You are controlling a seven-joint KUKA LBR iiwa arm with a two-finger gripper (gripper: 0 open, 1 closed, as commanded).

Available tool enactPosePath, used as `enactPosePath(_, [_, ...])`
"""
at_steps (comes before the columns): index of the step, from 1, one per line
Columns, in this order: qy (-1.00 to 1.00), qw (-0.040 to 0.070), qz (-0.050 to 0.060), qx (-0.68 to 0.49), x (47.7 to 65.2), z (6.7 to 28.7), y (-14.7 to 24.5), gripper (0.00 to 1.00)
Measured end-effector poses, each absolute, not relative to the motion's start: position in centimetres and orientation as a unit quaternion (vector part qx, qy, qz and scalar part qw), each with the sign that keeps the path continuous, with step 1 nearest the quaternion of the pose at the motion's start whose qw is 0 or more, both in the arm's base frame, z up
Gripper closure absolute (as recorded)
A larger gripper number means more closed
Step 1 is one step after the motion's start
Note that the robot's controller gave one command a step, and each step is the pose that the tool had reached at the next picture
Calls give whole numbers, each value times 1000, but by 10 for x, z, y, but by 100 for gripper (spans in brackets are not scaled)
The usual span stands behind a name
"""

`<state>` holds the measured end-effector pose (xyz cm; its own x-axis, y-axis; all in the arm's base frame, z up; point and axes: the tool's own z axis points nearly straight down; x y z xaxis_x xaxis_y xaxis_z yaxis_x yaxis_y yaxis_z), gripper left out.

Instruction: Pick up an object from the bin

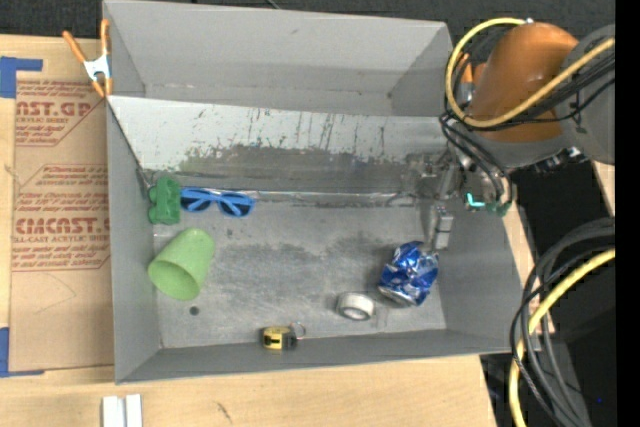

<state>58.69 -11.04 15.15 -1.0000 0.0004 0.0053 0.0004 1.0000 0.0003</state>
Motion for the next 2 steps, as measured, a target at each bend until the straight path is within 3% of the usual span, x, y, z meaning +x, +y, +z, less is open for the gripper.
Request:
enactPosePath(1, [-982,0,1,187,539,70,-111,0])
enactPosePath(2, [-982,-3,1,187,541,73,-109,100])
